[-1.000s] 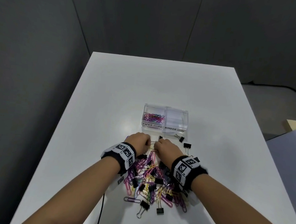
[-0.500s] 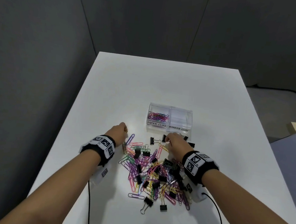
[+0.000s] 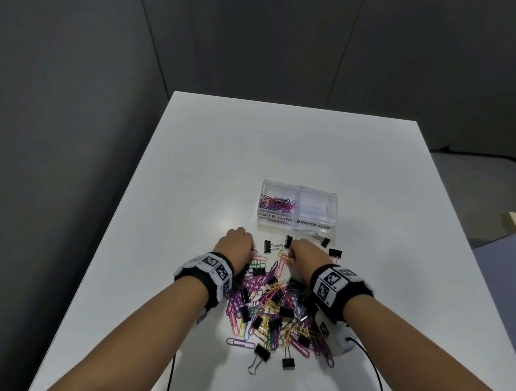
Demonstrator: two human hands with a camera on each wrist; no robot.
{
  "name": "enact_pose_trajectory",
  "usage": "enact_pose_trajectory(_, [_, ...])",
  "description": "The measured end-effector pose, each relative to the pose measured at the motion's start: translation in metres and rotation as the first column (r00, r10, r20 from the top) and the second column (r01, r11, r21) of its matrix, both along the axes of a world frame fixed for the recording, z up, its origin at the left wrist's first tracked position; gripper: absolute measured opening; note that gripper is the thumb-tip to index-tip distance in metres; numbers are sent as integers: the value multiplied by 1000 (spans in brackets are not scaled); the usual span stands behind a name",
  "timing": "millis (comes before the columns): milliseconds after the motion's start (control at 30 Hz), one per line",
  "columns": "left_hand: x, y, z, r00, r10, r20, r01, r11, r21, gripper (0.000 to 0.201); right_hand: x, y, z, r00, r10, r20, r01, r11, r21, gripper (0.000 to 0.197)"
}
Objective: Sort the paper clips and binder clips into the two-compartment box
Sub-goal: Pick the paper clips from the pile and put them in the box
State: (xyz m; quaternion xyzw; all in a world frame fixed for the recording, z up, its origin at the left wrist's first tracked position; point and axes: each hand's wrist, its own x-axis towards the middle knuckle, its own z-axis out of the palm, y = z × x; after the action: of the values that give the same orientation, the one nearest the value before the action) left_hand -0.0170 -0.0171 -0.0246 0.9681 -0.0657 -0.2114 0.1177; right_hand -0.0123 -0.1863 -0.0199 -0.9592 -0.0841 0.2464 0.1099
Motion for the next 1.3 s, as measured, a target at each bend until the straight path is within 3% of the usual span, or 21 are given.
enact_pose_trajectory(100, [-4,-11,-1,996,-87,24,85,995,58,35,4,0,0,999,5,-40,-5,1000,1,13])
enact_pose_trajectory(300, [0,-10,3,991,-126,-44,126,992,-10,28,-2,-9,9,1000,-16,-10,16,1000,12,9])
enact_pose_trajectory(533, [4,18,14,996,-28,-86,20,995,-94,26,5,-19,15,978,-150,-145,174,970,172,9])
enact_pose_trajectory(700, [3,43,20,993,68,-98,-79,991,-112,29,1,-1,15,991,-78,-110,87,993,83,20])
enact_pose_trajectory(800, [-1,57,24,983,111,-148,-119,992,-47,35,-4,7,15,996,-41,-76,45,998,52,24])
enact_pose_trajectory(900, [-10,69,24,979,16,-203,-17,1000,-2,38,-9,9,20,998,57,-17,-56,996,65,24])
enact_pose_trajectory(1067, [-17,70,17,972,-145,-185,144,989,-22,47,-13,5,21,954,294,-57,-295,955,-19,24])
enact_pose_trajectory(1200, [-14,55,9,982,-167,-85,167,986,-1,28,-14,2,20,954,297,-50,-299,953,-44,19])
enact_pose_trajectory(1300, [-13,44,4,963,-266,36,262,962,78,27,-11,-3,27,962,270,-26,-270,963,4,16])
